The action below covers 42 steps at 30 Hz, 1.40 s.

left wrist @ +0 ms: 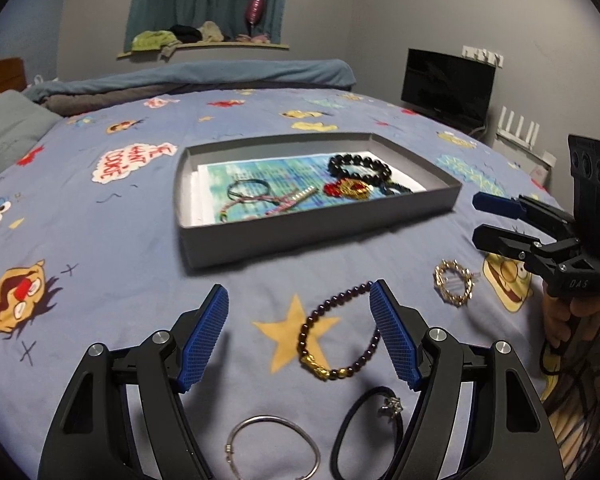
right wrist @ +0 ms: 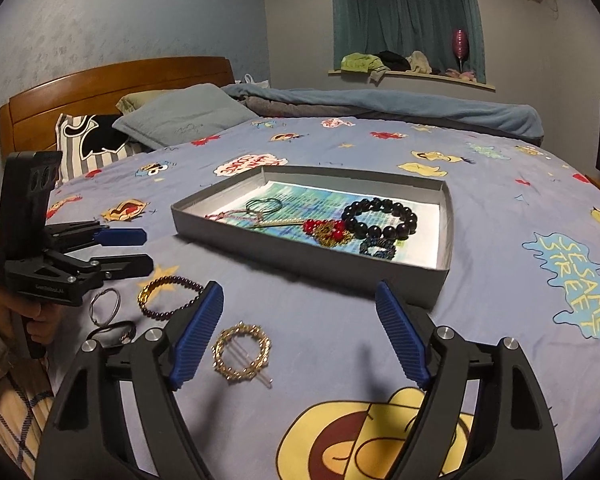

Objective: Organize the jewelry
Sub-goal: 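Grasp the dark red bead bracelet with the left tool while the right tool grasps the gold hairpin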

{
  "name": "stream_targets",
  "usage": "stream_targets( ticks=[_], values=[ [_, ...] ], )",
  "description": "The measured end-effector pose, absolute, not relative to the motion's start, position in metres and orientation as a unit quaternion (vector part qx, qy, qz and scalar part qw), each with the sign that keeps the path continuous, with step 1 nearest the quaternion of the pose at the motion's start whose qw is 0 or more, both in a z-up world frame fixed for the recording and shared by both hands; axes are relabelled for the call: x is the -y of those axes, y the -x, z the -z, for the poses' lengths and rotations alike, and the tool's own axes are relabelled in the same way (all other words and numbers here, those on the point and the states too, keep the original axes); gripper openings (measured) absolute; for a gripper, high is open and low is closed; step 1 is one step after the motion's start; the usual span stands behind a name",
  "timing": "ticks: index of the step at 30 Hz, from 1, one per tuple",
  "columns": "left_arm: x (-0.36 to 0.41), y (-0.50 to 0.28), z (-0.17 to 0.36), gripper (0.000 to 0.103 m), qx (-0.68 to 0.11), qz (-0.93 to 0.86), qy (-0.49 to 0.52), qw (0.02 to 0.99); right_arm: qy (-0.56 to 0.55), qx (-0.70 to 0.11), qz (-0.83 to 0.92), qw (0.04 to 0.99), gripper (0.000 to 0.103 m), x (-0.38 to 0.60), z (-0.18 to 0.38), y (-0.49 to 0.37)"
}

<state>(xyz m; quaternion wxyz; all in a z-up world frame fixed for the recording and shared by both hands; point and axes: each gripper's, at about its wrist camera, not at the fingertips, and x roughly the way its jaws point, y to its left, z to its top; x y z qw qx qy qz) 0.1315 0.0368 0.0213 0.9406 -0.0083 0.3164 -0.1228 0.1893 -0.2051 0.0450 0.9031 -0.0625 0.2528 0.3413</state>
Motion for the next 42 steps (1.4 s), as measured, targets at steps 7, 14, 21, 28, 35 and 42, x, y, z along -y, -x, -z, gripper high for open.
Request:
stream_targets(
  ticks=[7, 14, 21, 28, 35, 42],
  values=[
    [-0.022, -0.133, -0.014, 0.070, -0.331, 0.148, -0.015, 0.932, 0.076, -0.260, -0.355, 0.895, 0.078, 0.199, -0.039, -0.183],
    [-0.008, -0.136, -0.001, 0.065, -0.358, 0.152, -0.046, 0.920, 0.102, -0.271, -0.375, 0.881, 0.078, 0.187, -0.032, -0.173],
    [-0.007, -0.137, 0.004, 0.064, -0.369, 0.147, -0.052, 0.916, 0.130, -0.286, -0.389, 0.866, 0.078, 0.174, -0.023, -0.167],
    [-0.002, -0.139, 0.006, 0.042, -0.374, 0.160, -0.065, 0.911, 0.153, -0.297, -0.383, 0.861, 0.064, 0.166, -0.015, -0.167],
    [0.001, -0.135, 0.007, 0.014, -0.372, 0.173, -0.070, 0.909, 0.145, -0.301, -0.376, 0.864, 0.042, 0.169, -0.014, -0.172],
    [0.002, -0.130, 0.001, 0.011, -0.354, 0.172, -0.066, 0.917, 0.144, -0.292, -0.378, 0.867, 0.041, 0.170, -0.016, -0.170]
  ],
)
